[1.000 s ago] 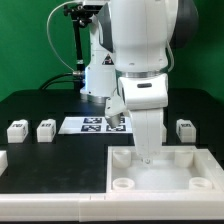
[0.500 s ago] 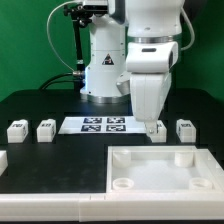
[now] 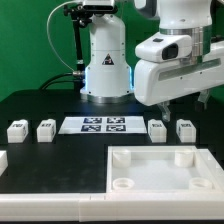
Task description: Assemble one leg
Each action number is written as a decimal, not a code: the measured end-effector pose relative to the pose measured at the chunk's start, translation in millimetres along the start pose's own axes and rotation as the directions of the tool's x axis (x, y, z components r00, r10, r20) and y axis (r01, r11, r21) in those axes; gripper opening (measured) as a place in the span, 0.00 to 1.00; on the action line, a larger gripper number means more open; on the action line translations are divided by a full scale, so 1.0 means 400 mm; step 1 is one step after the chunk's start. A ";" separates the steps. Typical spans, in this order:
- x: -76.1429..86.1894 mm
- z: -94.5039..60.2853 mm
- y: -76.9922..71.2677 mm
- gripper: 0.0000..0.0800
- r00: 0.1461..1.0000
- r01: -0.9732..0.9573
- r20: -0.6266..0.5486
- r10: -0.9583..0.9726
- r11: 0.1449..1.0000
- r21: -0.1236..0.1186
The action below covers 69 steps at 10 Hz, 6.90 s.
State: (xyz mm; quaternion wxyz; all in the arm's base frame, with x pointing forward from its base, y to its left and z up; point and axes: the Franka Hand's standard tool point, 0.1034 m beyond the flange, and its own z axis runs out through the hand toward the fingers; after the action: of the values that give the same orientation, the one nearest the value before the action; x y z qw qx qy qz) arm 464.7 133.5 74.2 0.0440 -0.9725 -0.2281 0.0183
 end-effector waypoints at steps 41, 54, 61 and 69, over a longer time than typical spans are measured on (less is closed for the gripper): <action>0.190 -0.255 0.143 0.36 0.917 -0.298 0.292 0.272 0.953 0.050; 0.367 -0.232 0.225 0.36 0.808 -0.240 -0.563 0.173 0.970 -0.047; 0.345 -0.091 0.208 0.36 0.813 -0.230 -0.558 0.165 0.972 -0.047; 0.346 -0.107 0.223 0.36 0.800 -0.221 -0.582 0.143 0.973 -0.066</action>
Offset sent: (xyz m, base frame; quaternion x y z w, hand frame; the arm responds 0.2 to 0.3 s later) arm -0.0204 0.0455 -0.0254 -0.0127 -0.0322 0.3468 0.9373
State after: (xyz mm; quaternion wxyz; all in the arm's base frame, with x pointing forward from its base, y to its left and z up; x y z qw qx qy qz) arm 630.3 112.3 106.1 0.0451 -0.9508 -0.1103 -0.2860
